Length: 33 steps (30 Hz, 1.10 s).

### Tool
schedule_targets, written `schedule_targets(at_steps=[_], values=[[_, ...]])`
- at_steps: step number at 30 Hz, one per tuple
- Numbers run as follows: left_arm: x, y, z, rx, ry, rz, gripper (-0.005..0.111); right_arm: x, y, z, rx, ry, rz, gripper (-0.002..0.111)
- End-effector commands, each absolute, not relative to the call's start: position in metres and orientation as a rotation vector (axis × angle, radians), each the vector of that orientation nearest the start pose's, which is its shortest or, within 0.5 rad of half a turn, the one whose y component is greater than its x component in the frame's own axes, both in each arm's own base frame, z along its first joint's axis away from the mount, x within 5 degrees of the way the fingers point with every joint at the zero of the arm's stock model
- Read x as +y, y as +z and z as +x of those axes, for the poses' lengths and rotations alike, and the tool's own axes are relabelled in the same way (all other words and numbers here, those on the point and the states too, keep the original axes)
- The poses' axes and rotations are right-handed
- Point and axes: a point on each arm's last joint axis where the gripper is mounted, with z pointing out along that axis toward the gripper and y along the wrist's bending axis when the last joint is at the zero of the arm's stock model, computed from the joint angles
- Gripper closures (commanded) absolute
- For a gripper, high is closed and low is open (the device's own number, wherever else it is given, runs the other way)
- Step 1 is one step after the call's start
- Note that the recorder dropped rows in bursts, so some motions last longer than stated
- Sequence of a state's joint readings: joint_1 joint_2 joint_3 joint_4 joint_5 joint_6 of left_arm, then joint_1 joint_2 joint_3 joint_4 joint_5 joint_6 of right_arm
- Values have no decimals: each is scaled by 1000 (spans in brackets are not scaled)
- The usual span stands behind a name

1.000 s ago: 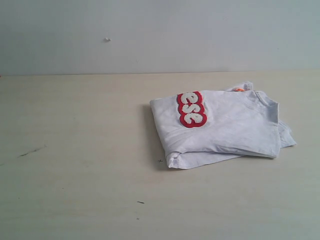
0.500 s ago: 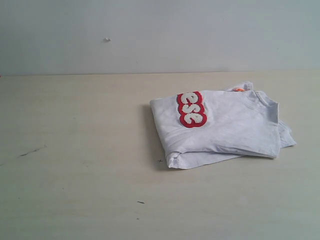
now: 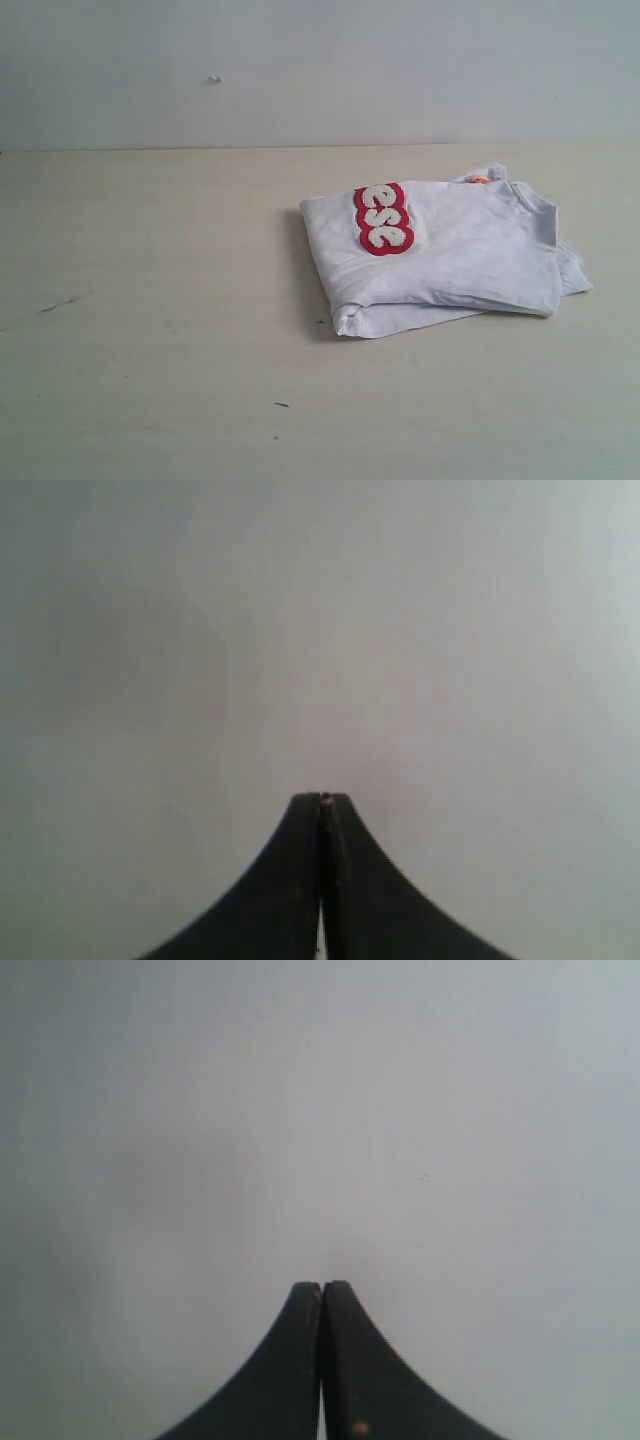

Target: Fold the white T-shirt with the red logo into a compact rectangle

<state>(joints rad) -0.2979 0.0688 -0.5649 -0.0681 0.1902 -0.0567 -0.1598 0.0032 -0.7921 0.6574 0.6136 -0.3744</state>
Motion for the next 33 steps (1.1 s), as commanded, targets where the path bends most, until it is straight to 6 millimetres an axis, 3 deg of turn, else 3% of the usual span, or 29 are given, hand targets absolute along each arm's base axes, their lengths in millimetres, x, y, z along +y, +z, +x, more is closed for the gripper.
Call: schedule_targets(at_steps=[1,8,10,14,20,25,33], values=[[-1,357,-3,1158,-272,39,107,41,398,-52,1229,242,-99,108],[-1,347,4,1176,-168,-31,107,41,398,-52,1229,242,-99,108],[-2,335,11,1217,-164,-34,107,41,398,-52,1229,242,-99,108],[-2,305,27,1313,-157,-36,107,41,398,-52,1230,243,-100,108],[-4,237,50,1532,-146,-41,107,41,398,-52,1230,243,-100,108],[-4,204,56,1623,-142,-45,107,41,398,-52,1230,243,-100,108],[-4,191,55,1728,-113,-11,107,41,398,-52,1230,243,-100,108]])
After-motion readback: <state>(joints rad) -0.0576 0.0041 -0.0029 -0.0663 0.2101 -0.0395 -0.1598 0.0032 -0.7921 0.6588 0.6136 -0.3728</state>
